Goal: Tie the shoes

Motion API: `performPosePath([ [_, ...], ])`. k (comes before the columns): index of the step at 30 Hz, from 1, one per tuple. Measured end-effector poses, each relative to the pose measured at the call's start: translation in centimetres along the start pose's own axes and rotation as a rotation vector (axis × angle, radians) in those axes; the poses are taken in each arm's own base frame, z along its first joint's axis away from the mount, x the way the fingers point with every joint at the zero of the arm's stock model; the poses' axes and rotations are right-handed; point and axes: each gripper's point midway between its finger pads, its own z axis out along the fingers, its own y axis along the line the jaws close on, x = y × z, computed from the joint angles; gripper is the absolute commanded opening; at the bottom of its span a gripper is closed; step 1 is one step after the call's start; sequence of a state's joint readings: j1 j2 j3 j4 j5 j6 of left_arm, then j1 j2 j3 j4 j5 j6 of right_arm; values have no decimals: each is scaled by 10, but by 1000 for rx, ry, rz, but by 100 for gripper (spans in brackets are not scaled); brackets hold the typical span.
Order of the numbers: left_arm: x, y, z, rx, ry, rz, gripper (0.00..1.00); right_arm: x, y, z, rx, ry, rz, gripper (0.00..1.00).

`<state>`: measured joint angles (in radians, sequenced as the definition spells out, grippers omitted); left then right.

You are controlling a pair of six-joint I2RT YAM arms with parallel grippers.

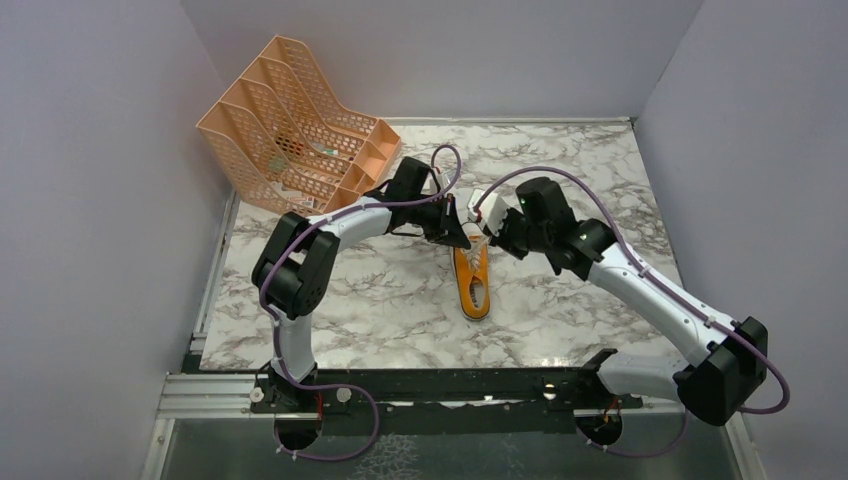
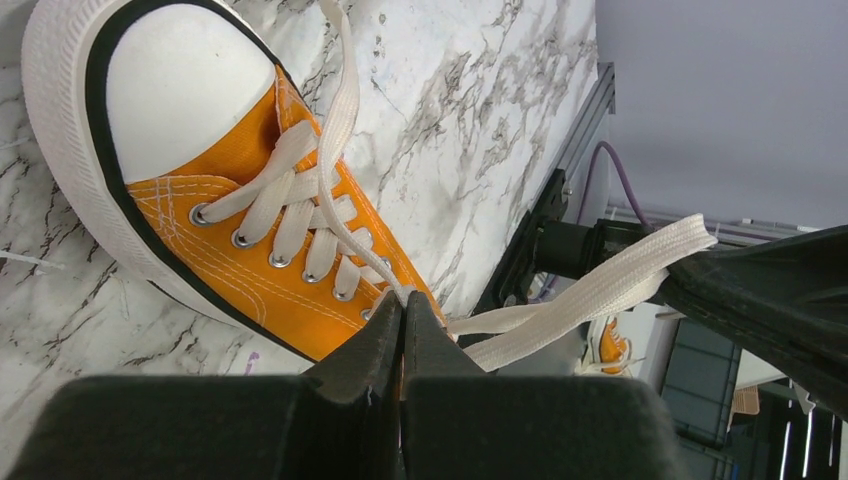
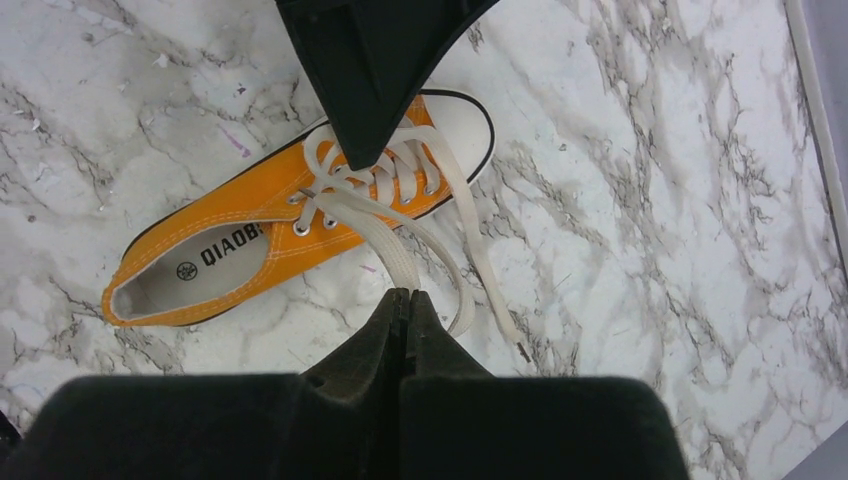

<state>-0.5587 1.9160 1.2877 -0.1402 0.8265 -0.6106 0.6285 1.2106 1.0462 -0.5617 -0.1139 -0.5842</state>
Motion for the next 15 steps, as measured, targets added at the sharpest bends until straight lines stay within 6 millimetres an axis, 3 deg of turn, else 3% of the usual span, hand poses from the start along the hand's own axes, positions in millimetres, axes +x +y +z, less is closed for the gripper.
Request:
performPosePath([
  [9,4,1,0,-8,9,-36,0,6,5,6,-35,22,-18,1],
  [15,8,1,-3,-23,20,-69,0,-11,-6,-2,-14,-9,-43,1],
])
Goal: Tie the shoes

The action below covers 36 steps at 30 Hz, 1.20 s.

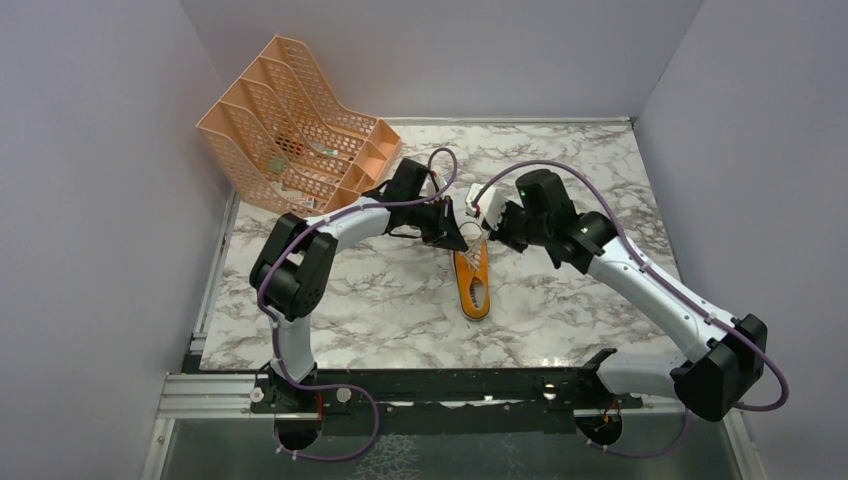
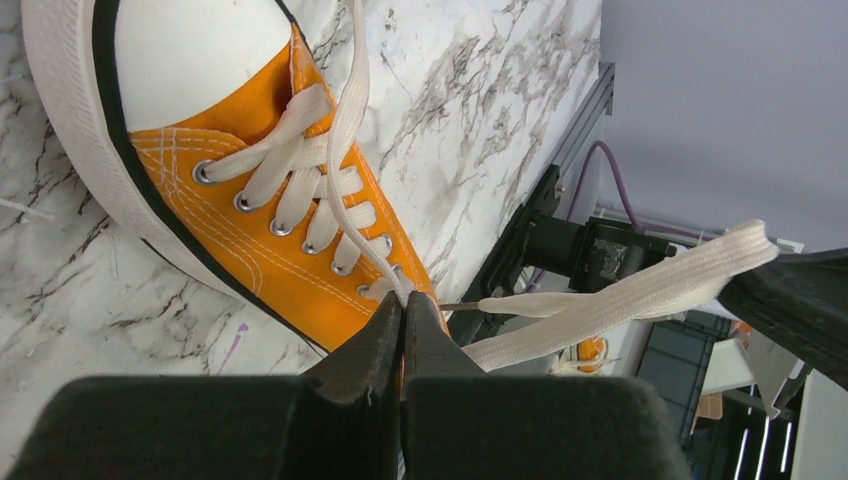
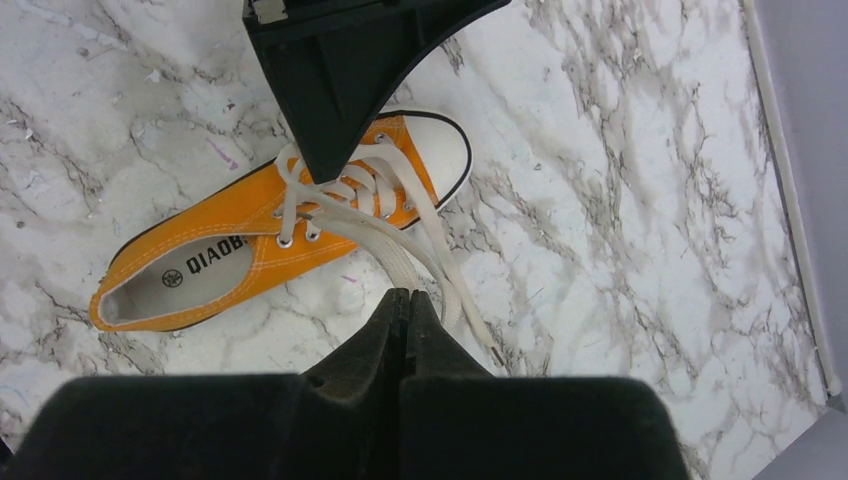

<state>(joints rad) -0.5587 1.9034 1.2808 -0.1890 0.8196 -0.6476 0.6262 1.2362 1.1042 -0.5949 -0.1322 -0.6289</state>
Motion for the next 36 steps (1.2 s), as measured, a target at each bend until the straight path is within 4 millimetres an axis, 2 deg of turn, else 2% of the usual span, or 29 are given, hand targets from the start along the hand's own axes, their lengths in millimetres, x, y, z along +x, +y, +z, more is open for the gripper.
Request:
performPosePath([
  [10,5,1,-2,-16,18,-62,0,-4,-4,-2,-1,-12,-17,1],
  [21,5,0,-2,-16,18,-77,0,7,5,19,-43,8,-10,1],
  [36,5,0,-2,-16,19,-75,0,7,13,24,-120,-40,21,1],
])
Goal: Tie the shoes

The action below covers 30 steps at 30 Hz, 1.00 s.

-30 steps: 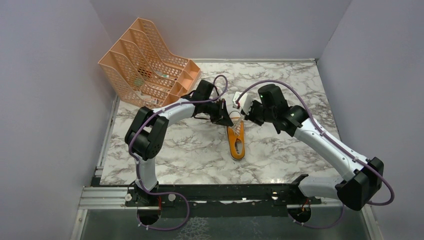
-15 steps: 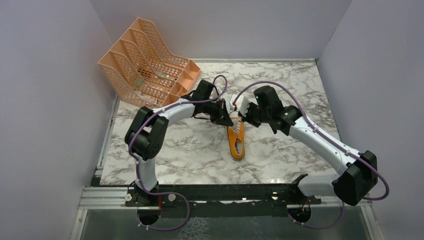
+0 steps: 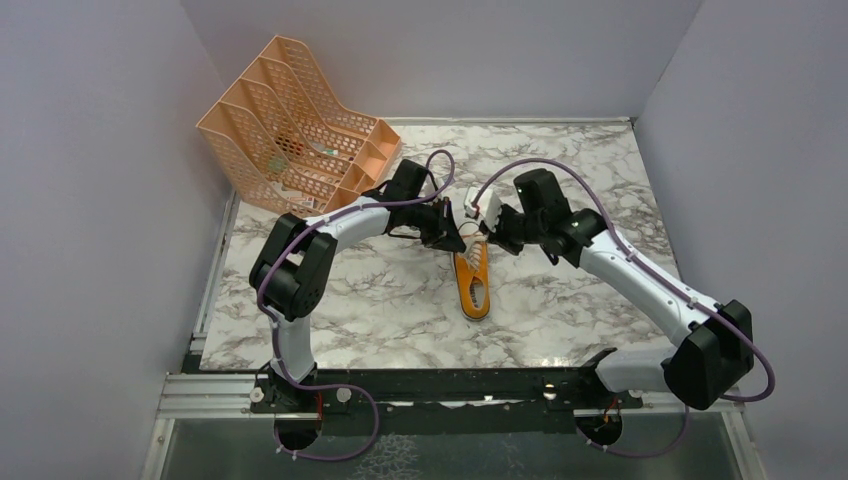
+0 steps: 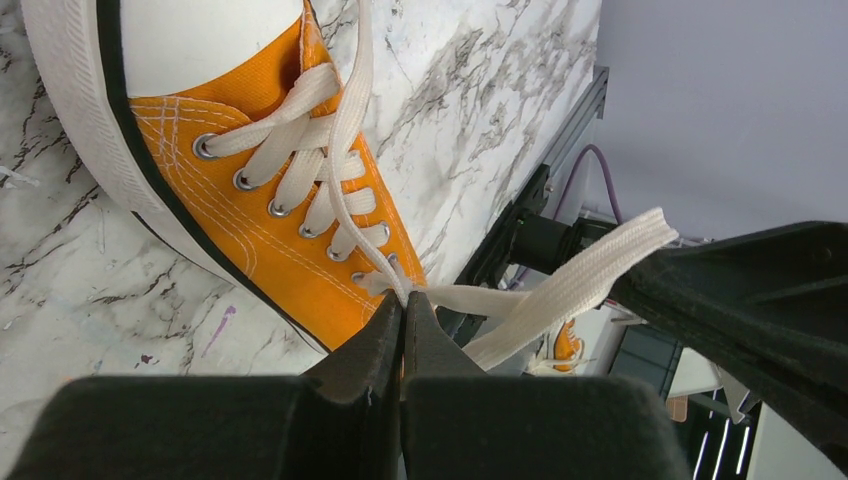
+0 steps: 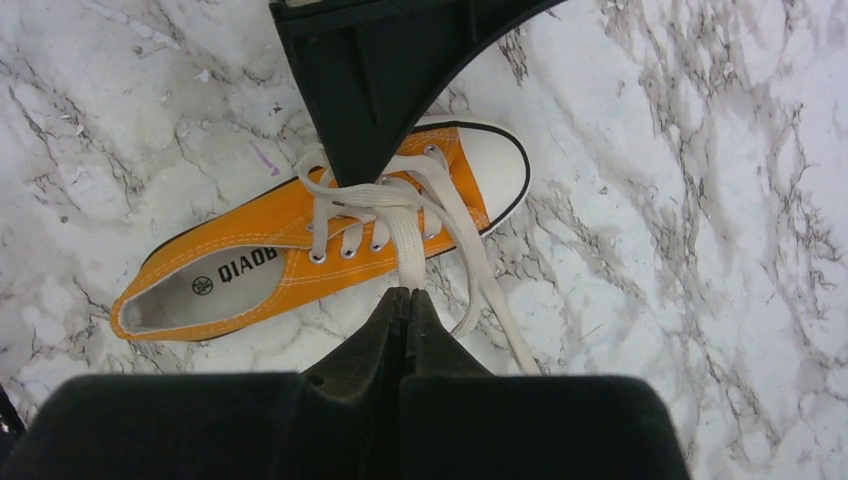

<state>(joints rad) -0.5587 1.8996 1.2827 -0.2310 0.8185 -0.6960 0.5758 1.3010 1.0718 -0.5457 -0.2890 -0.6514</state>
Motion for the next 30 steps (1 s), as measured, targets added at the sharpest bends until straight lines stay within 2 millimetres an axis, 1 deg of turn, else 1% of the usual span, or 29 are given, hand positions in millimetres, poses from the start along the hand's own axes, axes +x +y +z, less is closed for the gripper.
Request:
performPosePath([
  [6,0,0,0,0,0,5,0,9,-7,2,8,11,50,1],
  [14,0,1,0,-1,1,7,0,29,-1,27,-46,82,74,1],
  [26,0,1,0,-1,2,11,0,38,-4,21,-16,128,64,1],
  [30,1,1,0,-1,2,18,0,39,1,21,-50,126,33,1],
])
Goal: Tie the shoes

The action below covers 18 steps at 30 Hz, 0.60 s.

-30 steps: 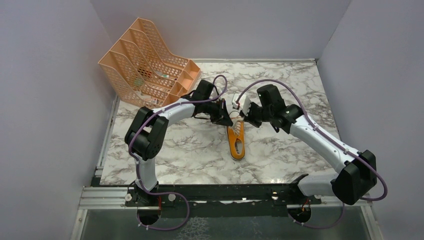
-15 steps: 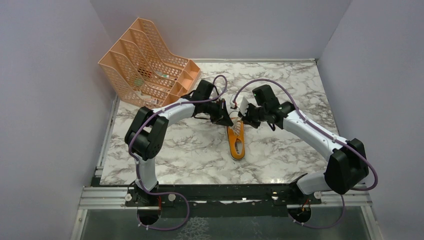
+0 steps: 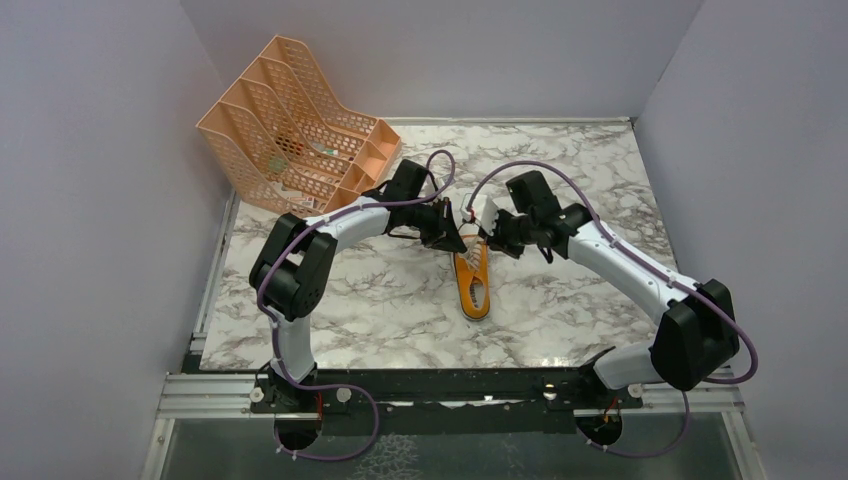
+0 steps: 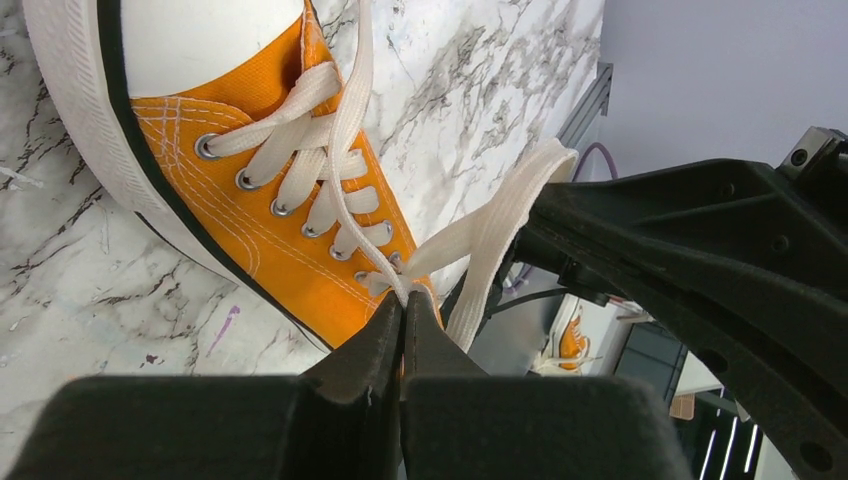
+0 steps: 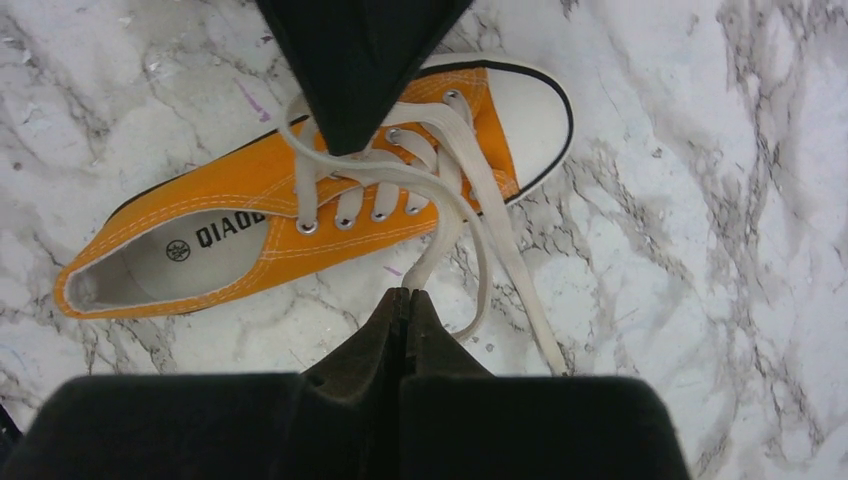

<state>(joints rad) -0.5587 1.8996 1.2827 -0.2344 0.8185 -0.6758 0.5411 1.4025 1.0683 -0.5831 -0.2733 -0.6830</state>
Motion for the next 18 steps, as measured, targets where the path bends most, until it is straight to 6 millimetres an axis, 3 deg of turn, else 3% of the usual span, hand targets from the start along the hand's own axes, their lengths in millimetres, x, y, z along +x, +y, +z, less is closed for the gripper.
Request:
performPosePath([
  [7,1,2,0,-2,4,30,0,2,23,-3,-117,-23,-74,1],
  [13,0,2,-1,3,9,106,0,0,51,-16,-246,-59,-99,1],
  [18,3,3,-2,10,21,157,0,-4,55,-25,-269,-61,-96,1],
])
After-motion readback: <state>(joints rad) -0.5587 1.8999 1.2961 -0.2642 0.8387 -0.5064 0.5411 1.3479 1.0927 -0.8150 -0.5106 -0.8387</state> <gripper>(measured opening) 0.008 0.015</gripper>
